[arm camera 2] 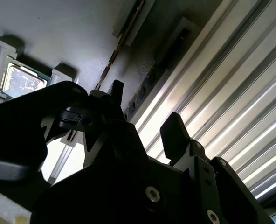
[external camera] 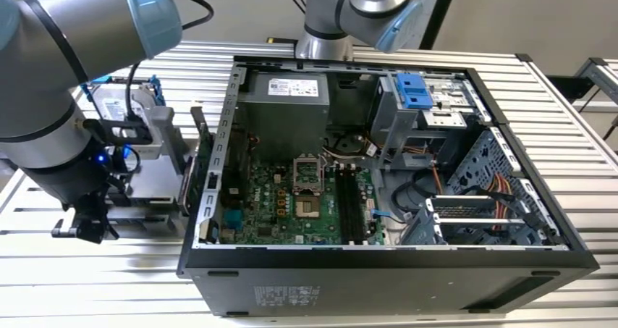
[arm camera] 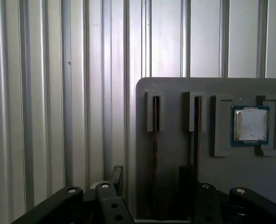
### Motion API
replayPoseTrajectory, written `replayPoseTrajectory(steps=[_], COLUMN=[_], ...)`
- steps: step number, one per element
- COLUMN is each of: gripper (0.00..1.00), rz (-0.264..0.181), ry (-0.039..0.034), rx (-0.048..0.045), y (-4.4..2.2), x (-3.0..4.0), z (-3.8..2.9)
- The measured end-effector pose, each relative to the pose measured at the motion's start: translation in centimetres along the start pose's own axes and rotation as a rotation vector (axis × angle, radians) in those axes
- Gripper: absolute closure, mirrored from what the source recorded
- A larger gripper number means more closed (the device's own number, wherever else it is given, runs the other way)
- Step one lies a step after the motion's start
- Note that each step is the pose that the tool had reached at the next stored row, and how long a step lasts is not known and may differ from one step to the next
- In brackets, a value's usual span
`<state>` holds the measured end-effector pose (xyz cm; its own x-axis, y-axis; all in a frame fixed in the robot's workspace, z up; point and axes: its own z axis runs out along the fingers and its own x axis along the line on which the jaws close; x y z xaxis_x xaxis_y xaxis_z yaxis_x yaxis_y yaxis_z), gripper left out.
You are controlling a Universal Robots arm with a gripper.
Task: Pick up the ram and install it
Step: 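Pick up the ram and move it above insertion slot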
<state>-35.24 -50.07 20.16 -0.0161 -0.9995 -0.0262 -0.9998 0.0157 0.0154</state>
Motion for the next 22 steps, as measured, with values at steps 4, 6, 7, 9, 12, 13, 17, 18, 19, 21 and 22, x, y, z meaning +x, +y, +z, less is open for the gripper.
replayPoseTrajectory(steps=[4,6,7,9,12,13,17,18,19,21,22], gripper=[0.0,0.0,0.0,0.0,0.0,0.0,0.0,0.0,0.0,0.0,0.0], rz=[0.003,0.003,0.003,0.003,0.003,0.003,0.001,-0.001,-0.002,-0.003,-0.003], ry=[0.0,0.0,0.0,0.0,0.0,0.0,0.0,0.0001,0.0002,0.0003,0.0002], rx=[-0.0002,-0.0002,-0.0001,-0.0001,-0.0001,-0.0001,-0.0002,-0.0003,-0.0004,-0.0005,-0.0004], y=[0.0,0.0,-0.01,-0.01,-0.01,-0.01,-0.02,-0.02,-0.02,-0.02,-0.02], x=[0.0,0.01,0.01,0.02,0.02,0.02,0.03,0.03,0.03,0.03,0.03], z=[0.35,0.54,0.65,0.83,1.09,1.17,1.43,1.47,1.48,1.5,1.51])
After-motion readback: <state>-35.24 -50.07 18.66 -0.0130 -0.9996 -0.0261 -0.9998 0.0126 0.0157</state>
